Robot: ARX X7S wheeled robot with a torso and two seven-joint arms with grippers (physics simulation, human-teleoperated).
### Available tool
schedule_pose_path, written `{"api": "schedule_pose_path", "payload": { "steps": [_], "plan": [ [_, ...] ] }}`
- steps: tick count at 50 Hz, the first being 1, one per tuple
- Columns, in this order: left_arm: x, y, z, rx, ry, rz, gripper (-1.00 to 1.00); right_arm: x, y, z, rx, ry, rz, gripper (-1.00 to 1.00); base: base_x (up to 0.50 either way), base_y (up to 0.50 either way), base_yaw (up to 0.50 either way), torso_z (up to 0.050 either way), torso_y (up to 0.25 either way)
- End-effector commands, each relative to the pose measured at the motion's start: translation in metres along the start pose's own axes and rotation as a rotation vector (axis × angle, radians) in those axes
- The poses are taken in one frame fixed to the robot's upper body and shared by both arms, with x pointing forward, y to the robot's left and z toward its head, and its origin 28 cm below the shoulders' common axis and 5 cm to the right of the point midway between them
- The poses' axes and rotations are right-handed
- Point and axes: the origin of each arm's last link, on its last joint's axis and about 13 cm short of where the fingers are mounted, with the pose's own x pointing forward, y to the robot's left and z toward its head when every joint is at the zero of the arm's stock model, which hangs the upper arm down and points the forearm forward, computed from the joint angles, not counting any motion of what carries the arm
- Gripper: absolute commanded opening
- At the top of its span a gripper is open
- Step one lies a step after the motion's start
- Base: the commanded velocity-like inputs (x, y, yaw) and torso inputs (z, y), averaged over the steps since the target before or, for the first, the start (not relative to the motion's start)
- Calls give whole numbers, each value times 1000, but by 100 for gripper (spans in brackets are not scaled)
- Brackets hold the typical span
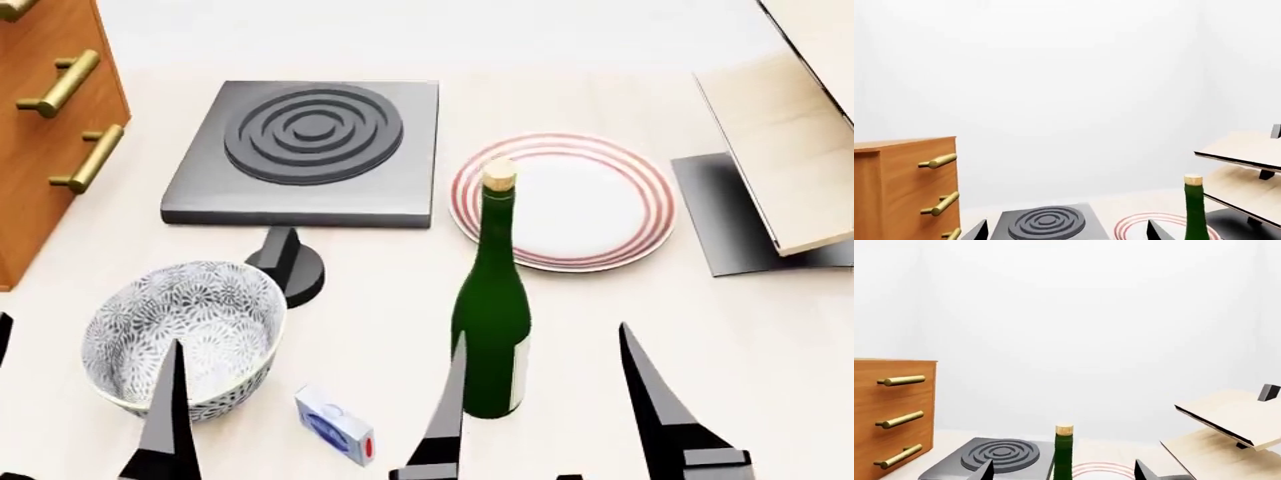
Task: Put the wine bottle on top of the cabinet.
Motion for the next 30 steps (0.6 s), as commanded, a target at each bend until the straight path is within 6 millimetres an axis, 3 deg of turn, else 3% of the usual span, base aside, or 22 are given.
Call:
{"api": "schedule_pose_path", "payload": {
  "steps": [1,18,30],
  "plan": [
    [-1,-1,5,3,-10,-3,100,0,0,-2,3,9,-4,100,500,0,0,0,0],
    [-1,-1,4,3,-5,-3,100,1,0,-6,-15,34,-11,100,494,0,0,0,0],
    [0,-1,4,1,-7,-2,100,0,0,-4,10,17,-13,100,15,0,0,0,0]
  ]
}}
